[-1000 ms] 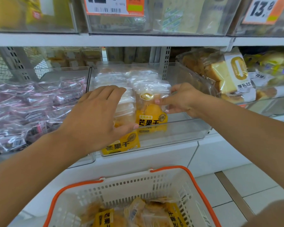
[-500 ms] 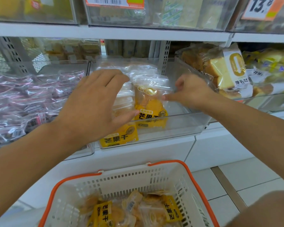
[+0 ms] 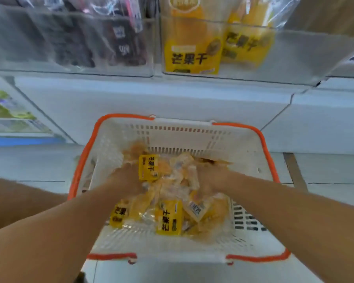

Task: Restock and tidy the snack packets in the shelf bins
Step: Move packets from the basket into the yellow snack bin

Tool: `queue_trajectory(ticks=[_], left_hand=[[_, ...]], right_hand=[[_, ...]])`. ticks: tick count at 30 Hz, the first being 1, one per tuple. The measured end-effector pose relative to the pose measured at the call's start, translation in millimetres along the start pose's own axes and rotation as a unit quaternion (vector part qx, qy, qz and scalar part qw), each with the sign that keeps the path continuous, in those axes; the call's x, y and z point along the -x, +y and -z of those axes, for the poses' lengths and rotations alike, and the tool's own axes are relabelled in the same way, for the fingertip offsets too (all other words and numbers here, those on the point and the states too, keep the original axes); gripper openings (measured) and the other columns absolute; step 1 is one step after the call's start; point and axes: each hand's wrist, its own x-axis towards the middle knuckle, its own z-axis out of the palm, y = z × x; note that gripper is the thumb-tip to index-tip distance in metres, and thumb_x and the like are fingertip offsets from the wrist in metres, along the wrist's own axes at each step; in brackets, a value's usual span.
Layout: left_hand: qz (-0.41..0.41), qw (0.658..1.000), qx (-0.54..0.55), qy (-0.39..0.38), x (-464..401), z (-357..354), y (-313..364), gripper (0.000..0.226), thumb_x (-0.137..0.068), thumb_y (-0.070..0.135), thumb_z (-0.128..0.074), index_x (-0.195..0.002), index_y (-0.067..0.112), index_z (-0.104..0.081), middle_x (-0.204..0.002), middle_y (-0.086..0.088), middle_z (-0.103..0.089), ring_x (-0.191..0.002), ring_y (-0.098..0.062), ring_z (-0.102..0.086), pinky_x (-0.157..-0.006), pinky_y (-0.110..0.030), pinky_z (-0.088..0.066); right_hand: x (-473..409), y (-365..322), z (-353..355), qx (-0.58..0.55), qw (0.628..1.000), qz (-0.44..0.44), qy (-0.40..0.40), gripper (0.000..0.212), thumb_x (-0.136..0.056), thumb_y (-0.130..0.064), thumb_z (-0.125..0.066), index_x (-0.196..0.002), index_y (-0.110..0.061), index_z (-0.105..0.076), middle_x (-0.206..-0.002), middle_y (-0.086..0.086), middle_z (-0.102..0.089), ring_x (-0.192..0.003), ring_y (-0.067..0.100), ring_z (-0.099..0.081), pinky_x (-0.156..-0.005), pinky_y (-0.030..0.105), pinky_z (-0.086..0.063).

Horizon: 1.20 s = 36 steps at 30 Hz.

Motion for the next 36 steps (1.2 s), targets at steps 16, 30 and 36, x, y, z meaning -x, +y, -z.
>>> queue_trajectory(ticks=[16,30,36], left_hand=[[-0.019,0.989,0.134,0.063,-62,-37,36,0.084,-0.065,0.055,-0.078,-0.133,0.027,-0.039,-0.135,-0.008,-0.046,-0.122,-0.035,-0.045,-0.093,-0.048,-0.047],[-0.165,0.985,0.045,0.011,-88,-44,38,0.128,-0.061,0.073,-0.072,-0.157,0.032,0.000,-0.166,0.001,0.002,-0.152,-0.027,0.004,-0.121,-0.053,-0.015],[-0.142,0.983,0.110,-0.044,-65,-17,49,0.149,-0.043,0.088,-0.072,-0.156,0.033,0.008,-0.165,0.010,0.007,-0.151,-0.031,0.007,-0.121,-0.055,-0.014]], right_hand=[[-57,-9,-23,-0.263,0.932,0.042,0.244,0.036,-0.091,0.000,-0.052,-0.058,-0.013,-0.042,-0.058,-0.002,-0.041,-0.054,0.012,-0.041,-0.052,0.022,-0.035],[-49,34,-6,-0.402,0.878,0.006,0.258,0.023,-0.094,-0.017,-0.068,-0.072,-0.010,-0.071,-0.063,-0.008,-0.056,-0.060,0.004,-0.052,-0.063,0.023,-0.043],[-66,28,-33,-0.348,0.902,-0.038,0.251,0.042,-0.099,-0.017,-0.058,-0.059,-0.012,-0.044,-0.063,0.001,-0.047,-0.062,0.018,-0.048,-0.063,0.028,-0.036]])
